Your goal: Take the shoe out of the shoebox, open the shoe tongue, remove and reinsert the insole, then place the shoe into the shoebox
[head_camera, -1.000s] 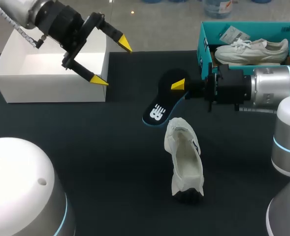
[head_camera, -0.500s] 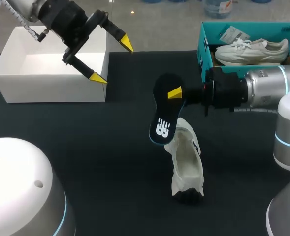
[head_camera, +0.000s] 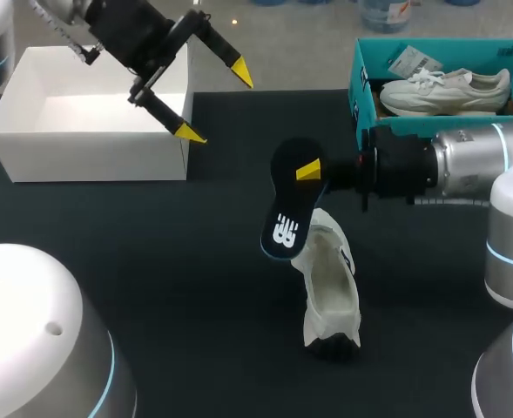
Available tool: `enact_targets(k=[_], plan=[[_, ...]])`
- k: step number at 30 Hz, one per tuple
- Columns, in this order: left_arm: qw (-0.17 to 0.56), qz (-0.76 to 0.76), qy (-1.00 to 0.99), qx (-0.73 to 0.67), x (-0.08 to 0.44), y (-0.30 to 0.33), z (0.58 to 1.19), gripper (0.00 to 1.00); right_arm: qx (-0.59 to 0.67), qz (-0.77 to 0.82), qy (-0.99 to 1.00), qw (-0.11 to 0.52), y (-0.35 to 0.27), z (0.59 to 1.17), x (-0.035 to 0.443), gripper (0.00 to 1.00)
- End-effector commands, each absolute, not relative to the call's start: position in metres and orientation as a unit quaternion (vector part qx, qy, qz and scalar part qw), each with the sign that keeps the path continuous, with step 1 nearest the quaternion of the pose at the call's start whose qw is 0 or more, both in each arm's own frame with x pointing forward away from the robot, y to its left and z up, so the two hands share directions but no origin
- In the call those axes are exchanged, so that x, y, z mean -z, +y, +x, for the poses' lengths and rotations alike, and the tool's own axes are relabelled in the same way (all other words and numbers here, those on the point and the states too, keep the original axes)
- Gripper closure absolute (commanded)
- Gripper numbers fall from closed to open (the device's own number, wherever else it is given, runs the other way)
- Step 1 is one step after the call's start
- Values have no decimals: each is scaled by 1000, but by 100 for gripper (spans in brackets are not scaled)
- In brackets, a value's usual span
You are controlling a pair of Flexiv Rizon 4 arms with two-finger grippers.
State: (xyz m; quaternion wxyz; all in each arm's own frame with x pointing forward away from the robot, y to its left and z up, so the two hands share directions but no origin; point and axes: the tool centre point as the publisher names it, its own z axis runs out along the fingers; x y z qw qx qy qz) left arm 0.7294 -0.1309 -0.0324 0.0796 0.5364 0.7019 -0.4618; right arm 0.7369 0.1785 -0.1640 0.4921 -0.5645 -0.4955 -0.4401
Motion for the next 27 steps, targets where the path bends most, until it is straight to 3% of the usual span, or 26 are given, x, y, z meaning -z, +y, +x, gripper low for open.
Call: enact_targets(k=[1,11,14,27], plan=[[66,634,669,382,27,-150,733,0,440,-565,-495,491,179,737,164,100],[78,709,650,262,28,-179,732,0,440,-565,-495,491,179,737,164,100],[125,723,646,209,30,-187,730,0,440,-565,-495,491,179,737,164,100],[125,723,646,209,30,-187,730,0,440,-565,-495,491,179,737,164,100]])
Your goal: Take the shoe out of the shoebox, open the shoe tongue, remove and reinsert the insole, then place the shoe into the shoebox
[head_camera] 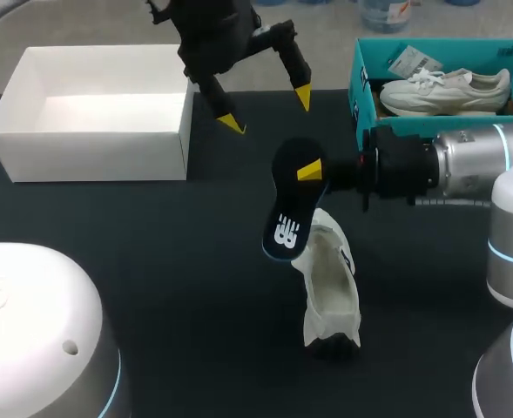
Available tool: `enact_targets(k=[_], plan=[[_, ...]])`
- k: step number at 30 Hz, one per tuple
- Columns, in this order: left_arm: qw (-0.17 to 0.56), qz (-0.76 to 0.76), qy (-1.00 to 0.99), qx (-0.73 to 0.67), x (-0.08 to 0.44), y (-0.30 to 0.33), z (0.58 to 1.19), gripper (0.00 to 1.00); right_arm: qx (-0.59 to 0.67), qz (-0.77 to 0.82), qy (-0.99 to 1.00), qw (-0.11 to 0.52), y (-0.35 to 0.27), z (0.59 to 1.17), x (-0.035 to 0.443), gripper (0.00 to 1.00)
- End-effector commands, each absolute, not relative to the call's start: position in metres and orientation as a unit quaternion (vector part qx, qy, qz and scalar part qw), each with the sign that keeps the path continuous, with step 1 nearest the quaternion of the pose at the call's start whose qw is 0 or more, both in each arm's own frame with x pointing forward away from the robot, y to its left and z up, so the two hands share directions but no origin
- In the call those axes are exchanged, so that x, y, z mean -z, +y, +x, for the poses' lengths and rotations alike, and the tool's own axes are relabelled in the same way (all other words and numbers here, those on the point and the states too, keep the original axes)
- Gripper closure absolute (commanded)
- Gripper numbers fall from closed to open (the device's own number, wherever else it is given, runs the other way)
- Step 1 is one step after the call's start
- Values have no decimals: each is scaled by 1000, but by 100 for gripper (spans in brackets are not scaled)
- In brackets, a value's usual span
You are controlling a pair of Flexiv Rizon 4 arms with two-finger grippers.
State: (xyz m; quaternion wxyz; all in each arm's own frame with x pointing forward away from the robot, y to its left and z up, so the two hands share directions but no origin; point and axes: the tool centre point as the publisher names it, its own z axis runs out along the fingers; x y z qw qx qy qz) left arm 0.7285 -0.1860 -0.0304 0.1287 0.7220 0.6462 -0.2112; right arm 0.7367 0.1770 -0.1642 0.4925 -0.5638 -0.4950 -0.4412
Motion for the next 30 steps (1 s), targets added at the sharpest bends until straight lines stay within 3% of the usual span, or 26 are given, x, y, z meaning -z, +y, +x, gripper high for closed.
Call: enact_targets(k=[1,10,20,30], plan=[[125,723,646,209,30,-187,730,0,440,-565,-495,491,179,737,164,100],[125,723,646,209,30,-187,730,0,440,-565,-495,491,179,737,164,100],[315,590,636,386,39,-117,757,0,440,-565,-495,491,179,737,164,100],[383,492,621,475,68,-74,744,0,440,-565,-495,491,179,737,164,100]])
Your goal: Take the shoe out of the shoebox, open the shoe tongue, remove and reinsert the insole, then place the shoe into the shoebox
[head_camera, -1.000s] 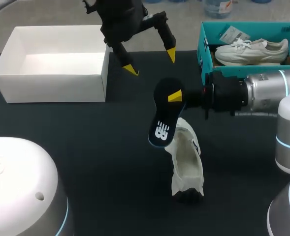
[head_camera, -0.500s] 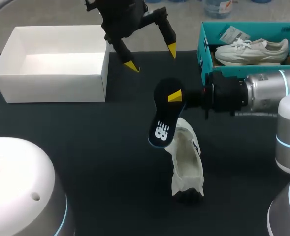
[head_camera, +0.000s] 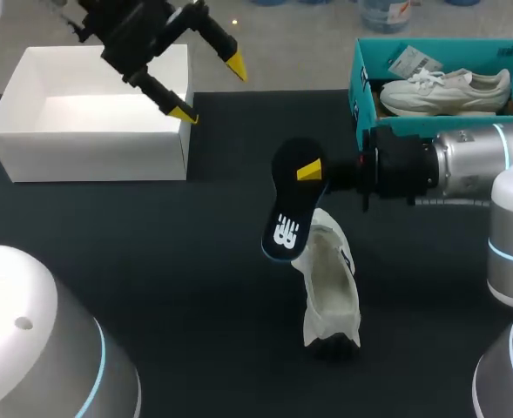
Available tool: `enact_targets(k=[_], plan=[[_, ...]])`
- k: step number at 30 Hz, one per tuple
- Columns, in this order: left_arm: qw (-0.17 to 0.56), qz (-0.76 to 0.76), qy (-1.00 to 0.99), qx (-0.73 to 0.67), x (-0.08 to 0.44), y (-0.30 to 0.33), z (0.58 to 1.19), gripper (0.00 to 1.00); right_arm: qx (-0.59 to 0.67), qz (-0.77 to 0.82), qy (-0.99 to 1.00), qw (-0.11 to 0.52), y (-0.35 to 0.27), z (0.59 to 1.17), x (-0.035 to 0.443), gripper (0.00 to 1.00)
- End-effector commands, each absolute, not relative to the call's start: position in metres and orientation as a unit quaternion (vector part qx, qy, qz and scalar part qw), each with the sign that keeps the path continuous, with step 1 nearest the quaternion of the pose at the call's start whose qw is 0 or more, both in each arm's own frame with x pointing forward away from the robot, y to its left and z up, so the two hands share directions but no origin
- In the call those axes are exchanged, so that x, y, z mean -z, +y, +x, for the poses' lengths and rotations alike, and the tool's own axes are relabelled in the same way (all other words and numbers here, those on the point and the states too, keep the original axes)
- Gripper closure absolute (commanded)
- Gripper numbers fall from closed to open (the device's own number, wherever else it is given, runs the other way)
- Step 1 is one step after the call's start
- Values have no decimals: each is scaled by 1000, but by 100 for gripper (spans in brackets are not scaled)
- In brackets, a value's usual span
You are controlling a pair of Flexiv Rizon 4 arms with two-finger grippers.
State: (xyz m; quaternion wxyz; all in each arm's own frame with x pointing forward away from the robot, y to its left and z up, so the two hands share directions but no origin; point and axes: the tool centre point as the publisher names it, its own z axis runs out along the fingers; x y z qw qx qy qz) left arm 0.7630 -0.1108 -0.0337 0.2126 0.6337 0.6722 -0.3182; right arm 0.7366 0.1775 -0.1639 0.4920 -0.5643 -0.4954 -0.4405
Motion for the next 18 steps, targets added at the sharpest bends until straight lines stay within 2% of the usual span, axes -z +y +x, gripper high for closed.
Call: enact_targets(k=[1,11,18], plan=[[391,485,623,473,70,-72,742,0,440,-565,-495,491,179,737,164,100],[430,414,619,511,87,-57,730,0,440,-565,-495,491,179,737,164,100],[416,420,610,528,95,-70,721,0,440,-565,-495,491,179,737,164,100]])
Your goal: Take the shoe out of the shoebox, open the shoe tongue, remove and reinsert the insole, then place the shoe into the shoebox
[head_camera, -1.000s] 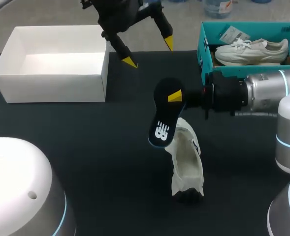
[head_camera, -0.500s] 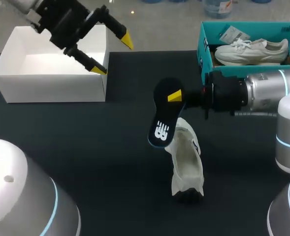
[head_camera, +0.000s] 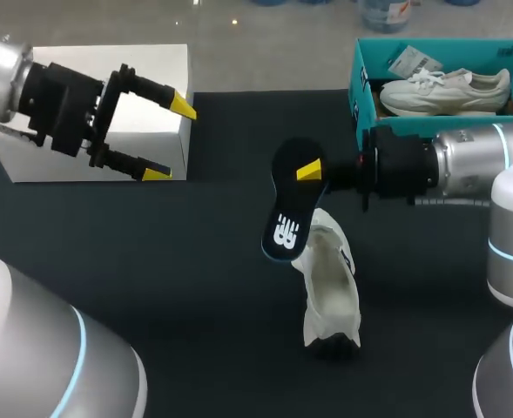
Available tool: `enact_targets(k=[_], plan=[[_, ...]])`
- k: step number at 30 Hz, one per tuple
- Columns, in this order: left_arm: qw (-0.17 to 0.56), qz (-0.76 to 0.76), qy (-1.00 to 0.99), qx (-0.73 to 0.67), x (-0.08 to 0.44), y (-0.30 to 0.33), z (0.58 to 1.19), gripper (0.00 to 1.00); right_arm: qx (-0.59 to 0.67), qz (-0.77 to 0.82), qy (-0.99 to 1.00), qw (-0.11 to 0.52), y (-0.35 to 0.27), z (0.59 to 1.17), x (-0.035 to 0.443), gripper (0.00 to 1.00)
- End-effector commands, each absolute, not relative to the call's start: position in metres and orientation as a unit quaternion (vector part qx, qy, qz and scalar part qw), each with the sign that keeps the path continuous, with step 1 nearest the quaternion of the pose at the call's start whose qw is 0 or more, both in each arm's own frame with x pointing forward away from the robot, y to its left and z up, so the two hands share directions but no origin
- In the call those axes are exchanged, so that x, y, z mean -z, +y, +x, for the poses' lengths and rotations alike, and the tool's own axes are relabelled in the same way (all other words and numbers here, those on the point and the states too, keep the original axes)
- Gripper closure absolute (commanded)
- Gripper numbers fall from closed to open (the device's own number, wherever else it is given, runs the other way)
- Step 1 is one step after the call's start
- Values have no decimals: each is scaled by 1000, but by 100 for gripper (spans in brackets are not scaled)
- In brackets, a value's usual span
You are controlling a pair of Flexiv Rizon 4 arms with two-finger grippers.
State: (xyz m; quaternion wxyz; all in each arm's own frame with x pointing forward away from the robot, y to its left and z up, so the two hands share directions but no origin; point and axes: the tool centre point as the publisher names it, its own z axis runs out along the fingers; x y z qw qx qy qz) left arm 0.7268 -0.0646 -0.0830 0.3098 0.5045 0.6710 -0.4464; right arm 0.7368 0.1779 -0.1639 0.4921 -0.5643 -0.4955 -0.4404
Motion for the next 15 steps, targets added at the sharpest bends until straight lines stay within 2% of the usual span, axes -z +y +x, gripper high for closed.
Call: enact_targets(k=[1,15], plan=[[416,420,610,528,95,-70,721,0,440,-565,-495,491,179,737,164,100],[423,438,595,524,97,-72,723,0,440,-565,-495,491,179,737,164,100]])
